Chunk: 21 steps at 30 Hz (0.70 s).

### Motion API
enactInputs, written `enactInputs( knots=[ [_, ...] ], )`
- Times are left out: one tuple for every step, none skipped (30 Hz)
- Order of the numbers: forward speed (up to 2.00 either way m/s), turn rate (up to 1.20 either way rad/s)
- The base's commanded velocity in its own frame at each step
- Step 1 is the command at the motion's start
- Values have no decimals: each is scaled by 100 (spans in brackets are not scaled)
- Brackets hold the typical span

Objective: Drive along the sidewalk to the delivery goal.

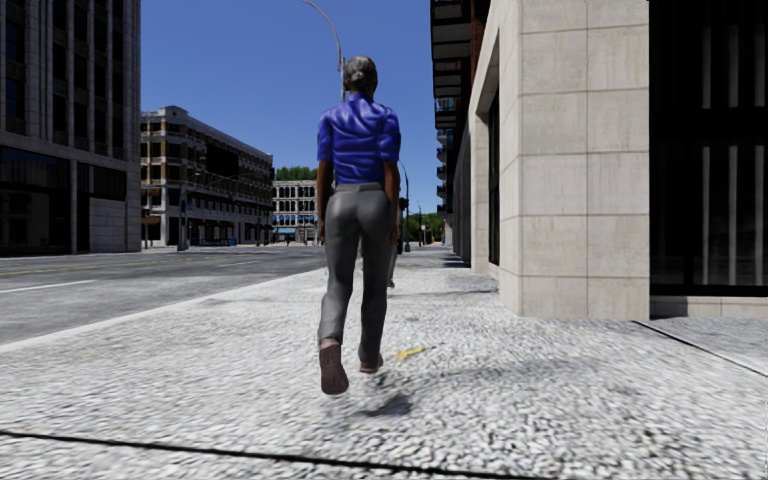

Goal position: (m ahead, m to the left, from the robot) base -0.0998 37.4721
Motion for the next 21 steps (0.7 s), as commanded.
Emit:
enactInputs(
  knots=[
    [117,0],
    [117,0],
    [117,0],
    [117,0],
    [117,0],
    [117,0],
    [117,0],
    [117,0],
    [117,0],
    [117,0],
    [117,0],
    [117,0],
    [117,0],
    [116,0],
    [116,0],
    [116,0],
    [116,0],
    [116,0],
    [116,0],
    [116,0],
    [116,0]
  ],
)
